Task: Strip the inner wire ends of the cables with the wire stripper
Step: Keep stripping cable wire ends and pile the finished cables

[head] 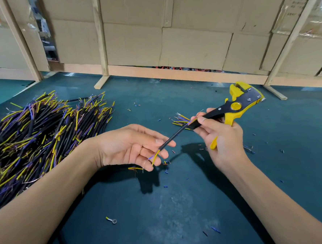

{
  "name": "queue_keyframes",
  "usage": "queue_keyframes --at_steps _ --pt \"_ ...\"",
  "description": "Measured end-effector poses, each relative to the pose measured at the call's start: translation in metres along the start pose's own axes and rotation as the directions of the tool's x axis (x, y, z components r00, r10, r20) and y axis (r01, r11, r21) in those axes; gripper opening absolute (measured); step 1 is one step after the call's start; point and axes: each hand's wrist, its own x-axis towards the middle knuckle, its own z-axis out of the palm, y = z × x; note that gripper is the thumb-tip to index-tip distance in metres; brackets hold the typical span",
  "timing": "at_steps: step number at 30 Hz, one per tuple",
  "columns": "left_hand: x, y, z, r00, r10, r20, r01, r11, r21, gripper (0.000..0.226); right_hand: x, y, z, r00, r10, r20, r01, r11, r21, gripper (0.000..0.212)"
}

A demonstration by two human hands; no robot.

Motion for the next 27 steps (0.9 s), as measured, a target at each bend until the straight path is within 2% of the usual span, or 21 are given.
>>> queue_keyframes --at_steps 5,9,12,16,20,25,27 --pt "0.0 0.002 0.0 0.999 0.015 0.048 -0.011 0.996 -0.094 0.042 0.005 -0.006 -0.004 0.999 -0.037 -0.037 0.037 0.999 0.003 0.023" --pt "0.001 0.0 0.001 0.998 0.026 0.05 -0.019 0.992 -0.126 0.035 0.006 -0.009 -0.005 0.998 -0.047 -0.031 0.048 0.998 0.026 0.02" --pt "0.005 0.0 0.005 0.998 0.053 -0.025 -0.057 0.985 -0.161 0.031 0.006 -0.011 -0.005 0.999 -0.025 -0.04 0.024 1.0 -0.013 0.013" --pt "0.009 0.002 0.011 0.963 0.166 -0.211 -0.211 0.955 -0.209 0.025 0.003 -0.01 -0.004 0.998 -0.004 -0.055 -0.002 0.994 -0.106 0.01" --pt "0.014 0.002 0.015 0.867 0.275 -0.416 -0.334 0.94 -0.075 0.019 -0.007 -0.006 0.004 0.991 0.086 0.098 -0.067 0.982 -0.178 0.007" --pt "0.017 -0.001 0.021 0.796 0.382 -0.469 -0.407 0.912 0.053 0.024 -0.023 0.004 0.017 0.909 0.263 0.323 -0.189 0.952 -0.242 0.02" --pt "0.019 -0.001 0.023 0.759 0.428 -0.49 -0.407 0.9 0.156 0.029 -0.027 0.007 0.02 0.884 0.287 0.369 -0.199 0.945 -0.26 0.017"
